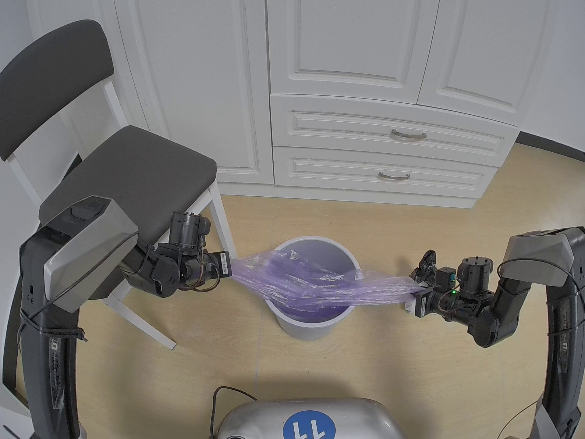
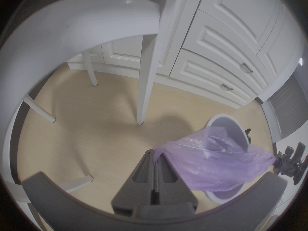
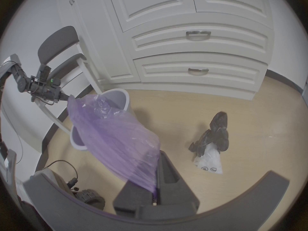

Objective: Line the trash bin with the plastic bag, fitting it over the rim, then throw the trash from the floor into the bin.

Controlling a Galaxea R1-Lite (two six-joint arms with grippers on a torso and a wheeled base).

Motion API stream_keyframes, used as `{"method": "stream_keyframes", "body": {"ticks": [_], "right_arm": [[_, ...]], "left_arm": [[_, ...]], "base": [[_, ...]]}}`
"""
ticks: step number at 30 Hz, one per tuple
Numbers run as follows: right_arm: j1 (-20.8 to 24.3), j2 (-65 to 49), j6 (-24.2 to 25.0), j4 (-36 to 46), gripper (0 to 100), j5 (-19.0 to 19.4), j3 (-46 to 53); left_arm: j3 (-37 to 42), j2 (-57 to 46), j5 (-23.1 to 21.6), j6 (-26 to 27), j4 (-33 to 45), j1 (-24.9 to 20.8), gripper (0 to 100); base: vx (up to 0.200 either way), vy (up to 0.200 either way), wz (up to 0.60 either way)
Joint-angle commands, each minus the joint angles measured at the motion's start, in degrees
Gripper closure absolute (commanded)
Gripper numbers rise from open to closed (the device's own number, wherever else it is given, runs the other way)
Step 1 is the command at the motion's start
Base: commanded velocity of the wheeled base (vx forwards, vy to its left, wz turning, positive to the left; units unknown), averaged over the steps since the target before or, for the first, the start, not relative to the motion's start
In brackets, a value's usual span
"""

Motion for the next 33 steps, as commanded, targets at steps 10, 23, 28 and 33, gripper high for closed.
{"method": "stream_keyframes", "body": {"ticks": [10, 23, 28, 33], "right_arm": [[3.0, 0.0, 11.0, -3.3, 100, -6.8, -10.2], [1.6, 2.3, 13.1, -15.0, 100, 3.5, -1.6], [-1.6, -0.6, 2.8, -15.0, 100, 16.2, 7.9], [-1.6, -1.6, -0.4, -15.0, 100, 16.4, 10.7]], "left_arm": [[0.5, -2.6, 0.1, -5.0, -9.1, -2.7, 100], [8.3, -3.6, -4.1, -4.3, -15.1, -3.4, 100], [15.4, -8.3, -12.5, 0.7, -15.1, -1.0, 100], [17.8, -9.9, -14.6, 3.8, -14.6, 0.3, 100]], "base": [[0.000, 0.000, 0.00], [0.000, 0.000, 0.00], [0.000, 0.000, 0.00], [0.000, 0.000, 0.00]]}}
